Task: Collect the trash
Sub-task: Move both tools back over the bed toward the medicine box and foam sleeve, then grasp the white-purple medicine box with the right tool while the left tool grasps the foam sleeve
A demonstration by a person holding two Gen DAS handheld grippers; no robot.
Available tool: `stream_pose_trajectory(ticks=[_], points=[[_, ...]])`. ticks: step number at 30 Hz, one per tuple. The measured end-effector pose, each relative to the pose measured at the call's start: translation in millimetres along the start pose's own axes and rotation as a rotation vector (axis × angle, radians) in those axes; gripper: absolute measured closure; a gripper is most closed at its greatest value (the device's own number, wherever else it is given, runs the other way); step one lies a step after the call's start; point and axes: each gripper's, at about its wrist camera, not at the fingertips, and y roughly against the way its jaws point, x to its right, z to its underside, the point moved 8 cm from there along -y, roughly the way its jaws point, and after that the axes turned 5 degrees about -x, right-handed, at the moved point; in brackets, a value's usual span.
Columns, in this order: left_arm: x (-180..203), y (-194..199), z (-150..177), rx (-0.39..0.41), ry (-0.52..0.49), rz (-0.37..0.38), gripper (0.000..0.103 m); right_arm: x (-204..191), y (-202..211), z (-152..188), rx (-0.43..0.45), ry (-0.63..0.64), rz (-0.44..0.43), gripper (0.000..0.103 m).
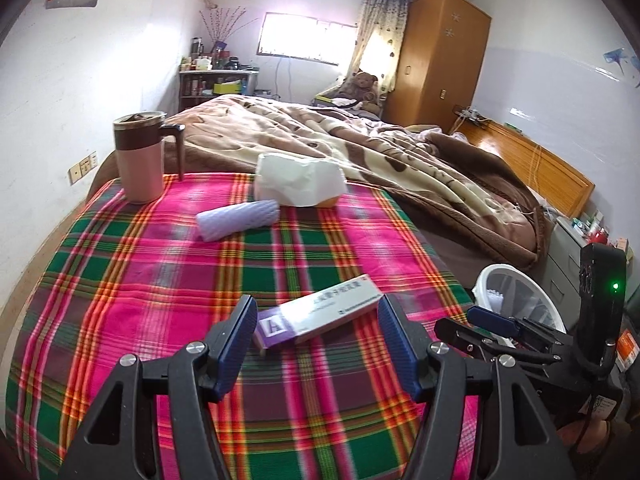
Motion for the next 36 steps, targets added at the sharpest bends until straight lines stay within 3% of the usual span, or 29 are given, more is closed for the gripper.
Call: stream_pose_trajectory(ticks=[12,16,24,32,36], points=[[-48,-10,-8,-0.012,0.034,-0.038,0.038,-37,-50,-8,-0.08,-0.016,-0.032,0.038],[-59,-22,-15,-0.03,0.028,-0.043,0.038,-42,-67,-12,-0.117,-0.06,-0.055,0.032],[-74,-38,-29,-0.049,0.02,-0.045,0.038,-54,-91,-22,-0.149,-0.101,-0.047,0.03],[-87,-50,-39,-0.065,0.028,-0.051,0.038,-77,-102,-17,-0.19,0.056,0.034,0.029],[-86,-64,-44,-0.083,0.009,-0.055,0.038,-65,-94,-13,-0.205,0.118,0.095,0.029]])
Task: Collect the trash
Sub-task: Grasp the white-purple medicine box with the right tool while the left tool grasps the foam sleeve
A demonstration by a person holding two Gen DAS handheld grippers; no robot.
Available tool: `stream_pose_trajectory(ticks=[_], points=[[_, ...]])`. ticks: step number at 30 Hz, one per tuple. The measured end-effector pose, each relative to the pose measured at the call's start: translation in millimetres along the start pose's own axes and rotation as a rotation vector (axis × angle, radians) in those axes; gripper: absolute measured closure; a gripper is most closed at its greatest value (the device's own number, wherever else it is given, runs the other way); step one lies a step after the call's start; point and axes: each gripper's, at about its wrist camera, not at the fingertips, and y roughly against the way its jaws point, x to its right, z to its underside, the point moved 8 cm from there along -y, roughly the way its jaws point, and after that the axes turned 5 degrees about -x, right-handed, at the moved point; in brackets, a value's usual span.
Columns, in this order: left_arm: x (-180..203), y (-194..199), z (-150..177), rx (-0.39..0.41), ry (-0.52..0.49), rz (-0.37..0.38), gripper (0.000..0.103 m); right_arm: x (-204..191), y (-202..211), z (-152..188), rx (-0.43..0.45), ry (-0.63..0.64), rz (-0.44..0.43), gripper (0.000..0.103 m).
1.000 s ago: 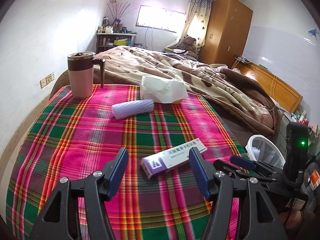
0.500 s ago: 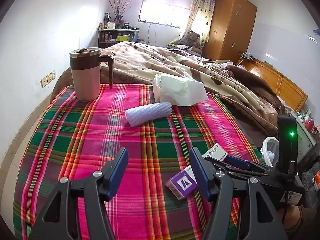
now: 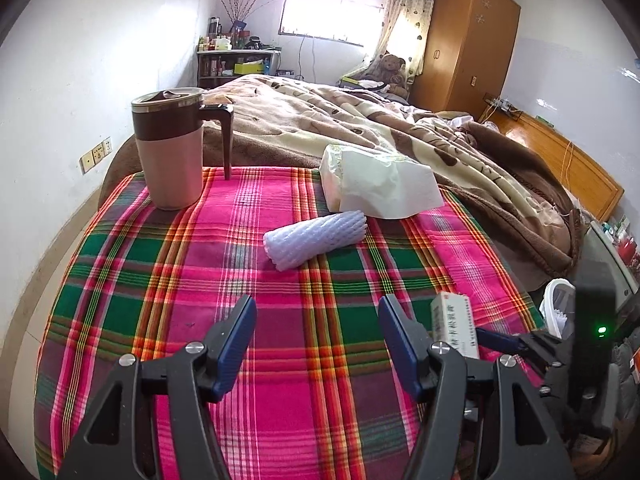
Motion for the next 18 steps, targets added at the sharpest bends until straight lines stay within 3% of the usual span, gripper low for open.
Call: stream_pose_trajectory(ticks=[4,8,9,11,13,18], points=[[3,-17,-10,-0.02,-0.035,-0.003,0.036,22,6,2,0.001,-0.019,0.048,0.029],[6,-35,-21,-0.044,-0.066,-0.012,0.036,30,7,5,0.002,-0.053,-0.001,0.031],[6,-40,-23,-0.048,-0.075,-0.013,0.036,30,8,4,0.006,-0.055,-0.004,0.033],[7,-49,-29,-0.054,-0.092,-0.015,0.036,31,8,4,0.016,-0.052,0.004,0.049],[7,-58,-33,-0.065,-0.106,-0.02,0.036,31,11,4,0.026,-0.05,0.003,0.058],[8,-79,-43,-0.082,-0.154,-0.026,0.036,34,10,4,0.042,-0.046,-0.011,0.058]])
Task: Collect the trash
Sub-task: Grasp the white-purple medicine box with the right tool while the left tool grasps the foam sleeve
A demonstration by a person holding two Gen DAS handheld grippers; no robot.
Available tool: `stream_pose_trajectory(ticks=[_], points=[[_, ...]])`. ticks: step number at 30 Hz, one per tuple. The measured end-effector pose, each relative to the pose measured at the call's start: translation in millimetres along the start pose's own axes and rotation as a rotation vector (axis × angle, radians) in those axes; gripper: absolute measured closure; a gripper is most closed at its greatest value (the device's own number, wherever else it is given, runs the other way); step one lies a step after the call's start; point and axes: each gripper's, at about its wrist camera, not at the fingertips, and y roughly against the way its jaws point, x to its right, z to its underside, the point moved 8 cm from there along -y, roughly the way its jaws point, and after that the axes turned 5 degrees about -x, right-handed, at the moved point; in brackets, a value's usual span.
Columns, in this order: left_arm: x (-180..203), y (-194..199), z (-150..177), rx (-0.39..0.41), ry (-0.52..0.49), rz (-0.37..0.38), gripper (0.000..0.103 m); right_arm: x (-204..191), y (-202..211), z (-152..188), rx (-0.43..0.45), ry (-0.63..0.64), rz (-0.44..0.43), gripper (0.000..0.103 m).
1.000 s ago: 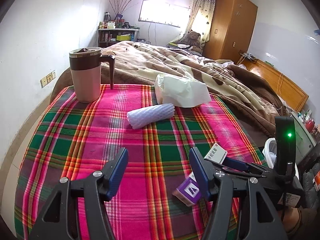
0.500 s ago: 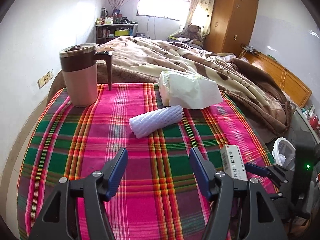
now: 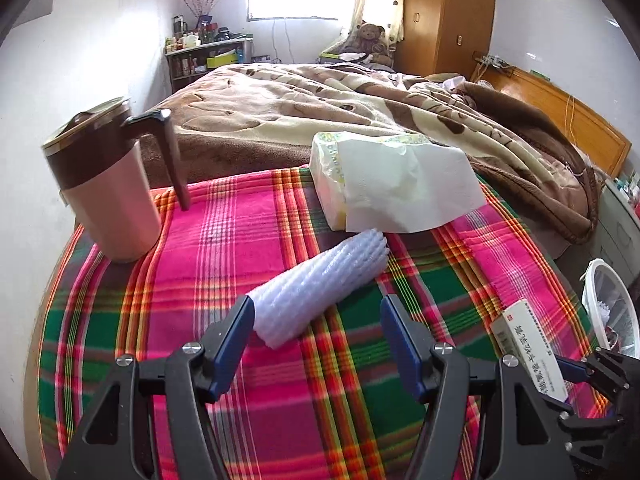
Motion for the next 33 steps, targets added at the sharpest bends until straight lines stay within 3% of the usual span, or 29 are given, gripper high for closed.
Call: stream_pose_trajectory(ticks=[6,22,27,33], points=[[1,-14,-11,-0.001,-0.023,0.034,0.035,2,-1,0,0.012,0.004,-0.016,0.058],[-3,-43,-18,-0.038,-0.061,-0.038,0.036,2,-2,1,0.017,0.013,-0.023,0.058],[0,-47,-17,-0.049,-0.091,-0.089,0.044,3,-1,1,0.019,0.007,-0.028,0.058],[1,-45,-16,-0.05,-0.091,-0.136,0.068,5,-1,1,0.022,-0.001,-0.034,0.058]])
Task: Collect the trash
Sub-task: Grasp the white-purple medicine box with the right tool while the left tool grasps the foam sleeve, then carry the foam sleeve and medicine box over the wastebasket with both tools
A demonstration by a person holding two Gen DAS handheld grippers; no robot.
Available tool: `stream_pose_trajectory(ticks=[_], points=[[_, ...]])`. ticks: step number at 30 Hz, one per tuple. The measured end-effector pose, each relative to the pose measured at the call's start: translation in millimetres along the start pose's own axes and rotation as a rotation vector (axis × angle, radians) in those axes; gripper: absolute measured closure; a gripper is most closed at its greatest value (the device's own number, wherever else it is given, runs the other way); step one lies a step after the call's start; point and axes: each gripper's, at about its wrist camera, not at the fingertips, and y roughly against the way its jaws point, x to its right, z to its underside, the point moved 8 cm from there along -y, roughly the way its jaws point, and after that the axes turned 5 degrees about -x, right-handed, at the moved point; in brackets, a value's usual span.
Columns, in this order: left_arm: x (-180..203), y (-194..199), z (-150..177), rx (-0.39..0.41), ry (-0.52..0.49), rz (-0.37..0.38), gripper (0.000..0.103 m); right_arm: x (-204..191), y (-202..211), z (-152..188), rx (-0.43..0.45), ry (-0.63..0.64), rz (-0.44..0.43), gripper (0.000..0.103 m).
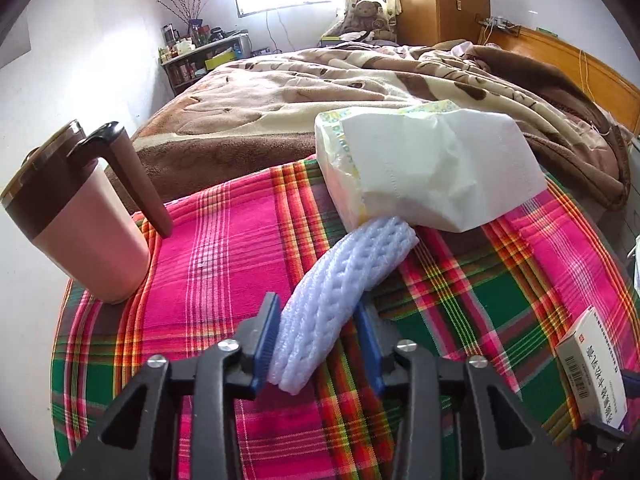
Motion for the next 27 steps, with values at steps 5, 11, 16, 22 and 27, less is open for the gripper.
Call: stream_pose_trajectory(ticks=[5,11,16,22,27], points=[[1,10,5,0.013,0.012,0.0,0.077,3,1,1,0.004,-0.017,-0.006,0.058],[8,28,13,0.026,0.032,0.03,0.079,6,6,6,0.009,-0.031,-0.013,0.061],[19,49,24,0.039,0.043,0.066,0.08,8,11,10,0.013,-0.037,-0.025,0.064],[36,74,37,0.054,0.056,0.113,0.08,13,21,18,0.031,-0.049,-0.028,0.064],[48,94,47,0.069,0.054,0.133,0.08,19,33,22,0.051,-0.06,-0.02,0.064]])
